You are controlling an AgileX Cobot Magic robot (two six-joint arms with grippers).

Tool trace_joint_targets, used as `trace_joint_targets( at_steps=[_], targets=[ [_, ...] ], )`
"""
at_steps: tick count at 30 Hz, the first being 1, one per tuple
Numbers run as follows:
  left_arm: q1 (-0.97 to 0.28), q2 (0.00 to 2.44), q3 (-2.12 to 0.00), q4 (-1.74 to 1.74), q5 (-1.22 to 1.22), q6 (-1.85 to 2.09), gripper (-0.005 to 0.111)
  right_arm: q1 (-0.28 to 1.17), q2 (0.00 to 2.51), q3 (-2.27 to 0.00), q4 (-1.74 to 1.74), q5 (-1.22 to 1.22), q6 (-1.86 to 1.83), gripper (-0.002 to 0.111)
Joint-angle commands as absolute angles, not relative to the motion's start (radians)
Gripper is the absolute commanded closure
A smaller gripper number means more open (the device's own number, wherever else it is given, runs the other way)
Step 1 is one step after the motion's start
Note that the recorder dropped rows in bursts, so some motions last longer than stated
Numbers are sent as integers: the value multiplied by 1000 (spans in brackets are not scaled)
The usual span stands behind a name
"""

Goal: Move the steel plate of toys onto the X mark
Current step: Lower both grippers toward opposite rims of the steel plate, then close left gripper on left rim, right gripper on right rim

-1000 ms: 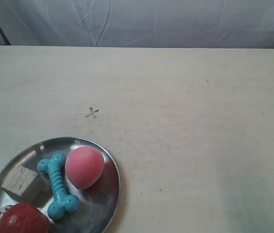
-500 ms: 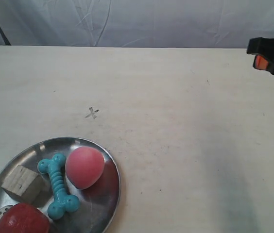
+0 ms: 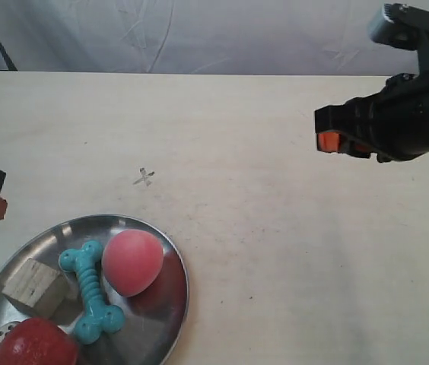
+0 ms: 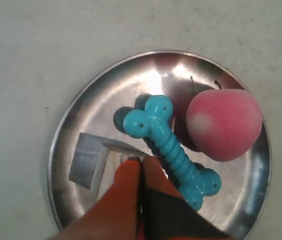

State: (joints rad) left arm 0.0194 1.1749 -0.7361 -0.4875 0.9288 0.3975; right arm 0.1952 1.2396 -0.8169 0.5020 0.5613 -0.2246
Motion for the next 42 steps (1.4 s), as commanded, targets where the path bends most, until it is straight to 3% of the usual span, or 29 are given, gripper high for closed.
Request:
trace_joint_targets(
  at_steps=[1, 8, 11, 22, 42],
  targets=[
    [17, 1203, -747, -376, 941, 354, 100, 253, 1287, -823, 606, 584, -236, 58],
    [17, 1274, -747, -187, 965, 152, 62, 388, 1432, -823, 660, 584, -236, 58],
    [17, 1318, -735, -196, 963, 126, 51, 424, 1509, -823, 665, 559, -236, 58],
    [17, 1391, -564, -254, 877, 103, 50, 433, 1707, -823, 886, 646, -441, 58],
    [17, 1391, -542, -266, 834, 63, 51, 489, 1843, -858, 1103, 671, -635, 58]
  ],
)
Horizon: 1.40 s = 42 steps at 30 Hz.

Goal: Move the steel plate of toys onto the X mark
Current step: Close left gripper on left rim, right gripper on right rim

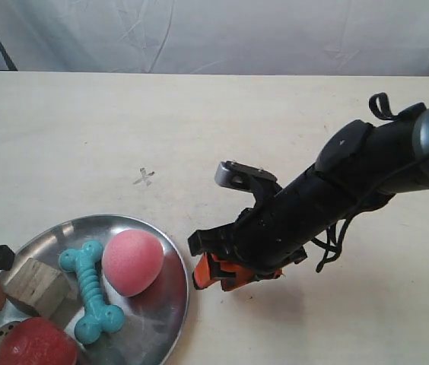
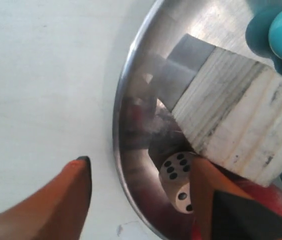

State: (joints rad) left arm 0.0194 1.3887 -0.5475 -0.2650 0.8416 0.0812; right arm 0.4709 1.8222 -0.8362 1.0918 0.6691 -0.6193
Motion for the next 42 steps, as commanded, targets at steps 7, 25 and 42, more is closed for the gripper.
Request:
trace_joint_targets(
  at_steps=[7, 25, 42],
  targets=[
    [17, 1391, -542, -242, 834, 33, 54, 491, 1870, -890, 1108, 675, -635, 58],
    [17, 1561, -542, -306, 770, 57, 54, 491, 1930, -894, 1183, 666, -706, 58],
    [17, 1642, -542, -372, 725, 91, 54, 524, 1930, -894, 1188, 629, -720, 58]
  ],
)
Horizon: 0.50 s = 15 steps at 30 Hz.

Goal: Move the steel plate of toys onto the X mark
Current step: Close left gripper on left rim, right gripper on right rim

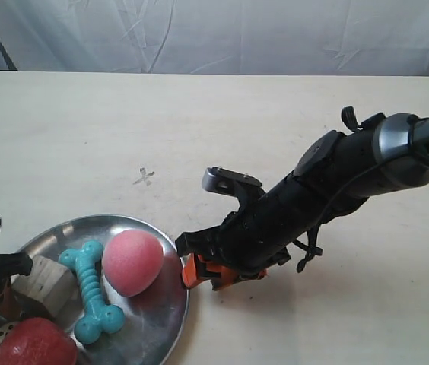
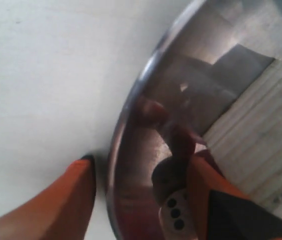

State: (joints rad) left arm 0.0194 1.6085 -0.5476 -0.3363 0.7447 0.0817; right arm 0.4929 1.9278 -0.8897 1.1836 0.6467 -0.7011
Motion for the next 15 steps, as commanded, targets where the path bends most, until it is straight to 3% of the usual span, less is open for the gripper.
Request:
trace_joint_targets(
  at_steps=[1, 15],
  targets=[
    [17, 1645, -542, -375, 725, 97, 54, 536, 1930, -894, 1193, 621, -722, 58],
    [17, 1645, -542, -403, 722, 116, 54, 631, 1941, -894, 1290, 520, -722, 58]
  ],
)
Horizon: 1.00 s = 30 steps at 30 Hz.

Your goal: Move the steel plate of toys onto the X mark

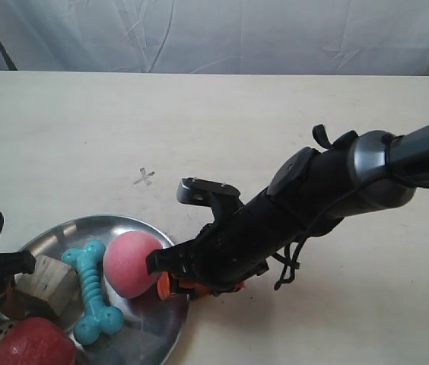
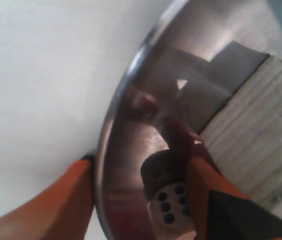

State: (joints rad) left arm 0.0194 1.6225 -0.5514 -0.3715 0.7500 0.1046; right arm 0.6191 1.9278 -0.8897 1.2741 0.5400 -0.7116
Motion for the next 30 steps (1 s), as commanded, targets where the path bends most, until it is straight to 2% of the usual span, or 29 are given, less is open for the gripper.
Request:
trace_joint_targets(
  at_steps=[1, 12, 14, 16, 18, 25, 30],
  targets=[
    [17, 1645, -542, -405, 722, 119, 54, 631, 1948, -894, 1293, 524, -722, 58],
    [17, 1645, -542, -423, 721, 140, 54, 631, 2040, -894, 1331, 545, -733, 59],
    [17, 1645, -542, -423, 719, 140, 54, 631, 2040, -894, 1331, 551, -733, 68],
    [17, 1645, -542, -423, 716, 140, 57, 631, 2040, -894, 1334, 568, -733, 86],
    [17, 1645, -542, -428, 715, 140, 66, 631, 2040, -894, 1339, 571, -733, 107],
    [17, 1645, -542, -542, 705, 279, 106, 631, 2040, -894, 1340, 580, -743, 108],
    [17, 1645, -542, -628, 703, 367, 107, 629, 2040, -896, 1344, 623, -757, 108]
  ],
)
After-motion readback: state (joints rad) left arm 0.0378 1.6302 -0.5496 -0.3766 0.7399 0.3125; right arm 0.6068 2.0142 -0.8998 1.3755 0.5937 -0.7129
